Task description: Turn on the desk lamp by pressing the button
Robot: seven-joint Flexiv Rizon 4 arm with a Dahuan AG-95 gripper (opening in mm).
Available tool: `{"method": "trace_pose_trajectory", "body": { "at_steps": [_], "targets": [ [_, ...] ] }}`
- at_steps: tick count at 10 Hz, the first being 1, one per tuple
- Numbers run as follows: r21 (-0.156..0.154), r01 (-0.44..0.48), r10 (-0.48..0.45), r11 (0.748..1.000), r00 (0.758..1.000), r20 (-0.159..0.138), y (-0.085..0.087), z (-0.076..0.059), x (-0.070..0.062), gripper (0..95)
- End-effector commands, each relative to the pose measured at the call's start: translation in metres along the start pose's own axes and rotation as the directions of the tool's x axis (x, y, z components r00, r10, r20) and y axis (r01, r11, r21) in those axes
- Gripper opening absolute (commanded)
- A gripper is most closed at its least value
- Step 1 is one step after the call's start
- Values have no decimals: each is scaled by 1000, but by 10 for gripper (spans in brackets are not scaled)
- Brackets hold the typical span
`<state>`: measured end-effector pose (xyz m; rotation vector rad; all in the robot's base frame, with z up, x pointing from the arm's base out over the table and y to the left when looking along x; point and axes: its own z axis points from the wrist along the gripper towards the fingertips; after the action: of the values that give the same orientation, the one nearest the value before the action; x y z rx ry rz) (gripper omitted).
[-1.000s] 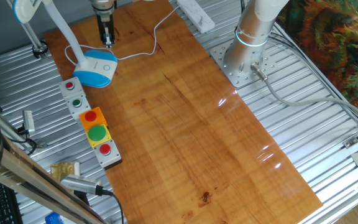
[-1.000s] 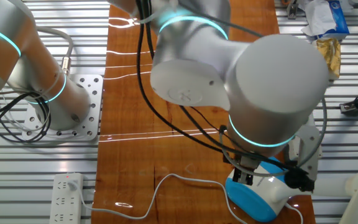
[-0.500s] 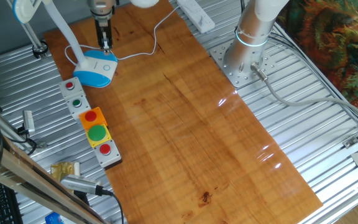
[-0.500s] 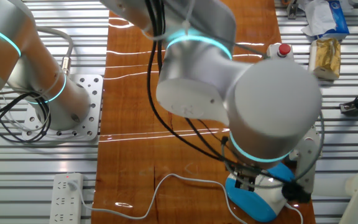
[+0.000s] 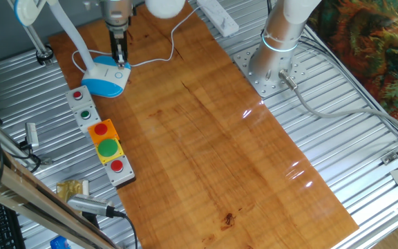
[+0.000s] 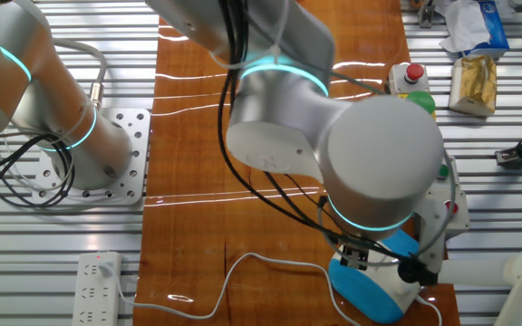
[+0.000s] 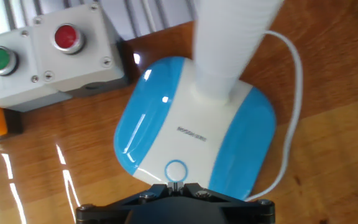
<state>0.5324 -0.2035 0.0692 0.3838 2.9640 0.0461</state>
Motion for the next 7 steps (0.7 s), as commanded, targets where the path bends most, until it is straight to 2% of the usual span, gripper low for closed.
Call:
{"method": "trace_pose_trajectory", "body": {
  "at_steps": [1,7],
  "targets": [
    [2,0,0,1000,1000,-1,3,1,-3,0],
    [1,0,0,1000,1000,-3,3,13,-7,0]
  ]
}}
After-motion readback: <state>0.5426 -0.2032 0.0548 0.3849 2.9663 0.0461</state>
